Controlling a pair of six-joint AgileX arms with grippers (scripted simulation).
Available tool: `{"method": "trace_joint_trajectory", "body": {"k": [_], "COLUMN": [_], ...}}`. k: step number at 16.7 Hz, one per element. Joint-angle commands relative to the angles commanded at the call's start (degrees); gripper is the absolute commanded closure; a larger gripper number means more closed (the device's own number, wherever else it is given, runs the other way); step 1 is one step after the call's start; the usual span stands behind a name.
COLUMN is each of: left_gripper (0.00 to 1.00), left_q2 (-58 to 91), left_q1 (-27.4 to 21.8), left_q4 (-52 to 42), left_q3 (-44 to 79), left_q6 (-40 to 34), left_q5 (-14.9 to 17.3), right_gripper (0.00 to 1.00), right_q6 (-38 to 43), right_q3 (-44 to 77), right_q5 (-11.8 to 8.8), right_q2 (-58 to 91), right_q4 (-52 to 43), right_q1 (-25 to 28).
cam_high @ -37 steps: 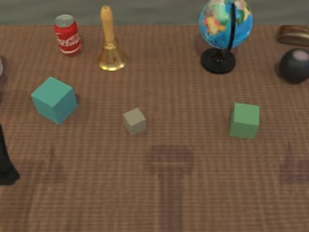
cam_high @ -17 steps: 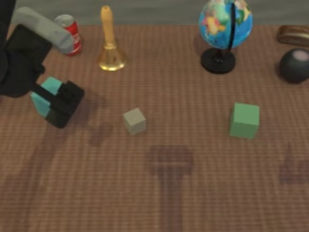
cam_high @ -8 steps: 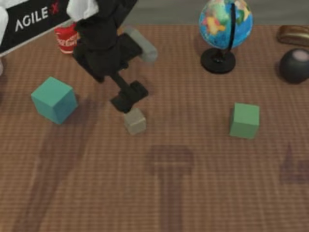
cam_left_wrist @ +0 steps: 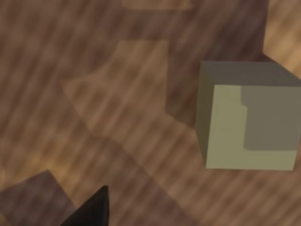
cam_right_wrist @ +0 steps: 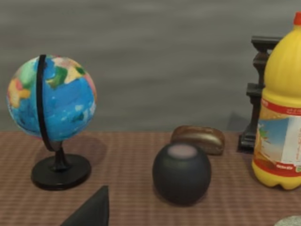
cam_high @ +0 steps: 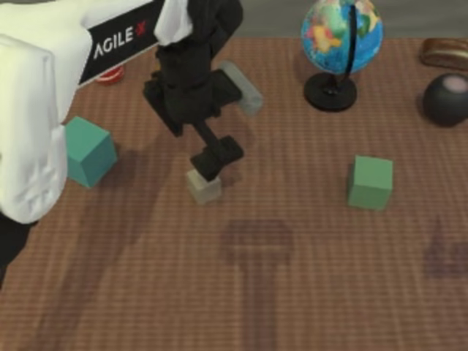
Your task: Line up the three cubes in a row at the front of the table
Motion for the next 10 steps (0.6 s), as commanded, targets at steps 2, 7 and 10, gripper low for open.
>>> {"method": "trace_joint_trajectory", "body": {"k": [2,7,10], "left_gripper": [0.00,0.00,0.00], "left_q2": [0.0,1.2,3.5], "left_q1": [0.0,0.1,0.1], "left_q4": [0.0,4.4,12.1], "left_q3": [0.0,-3.4,-8.0], "left_q6": [0.0,0.1,0.1], "left_q5": [0.0,0.0,0.0], "right_gripper": [0.00,0.00,0.00], "right_q6": [0.0,0.0,0.0], "right_q3": [0.0,0.0,0.0], "right_q5": [0.0,0.0,0.0], "right_q2": [0.0,0.0,0.0], "right_q4": [0.0,0.0,0.0], "right_q1": [0.0,0.0,0.0]}}
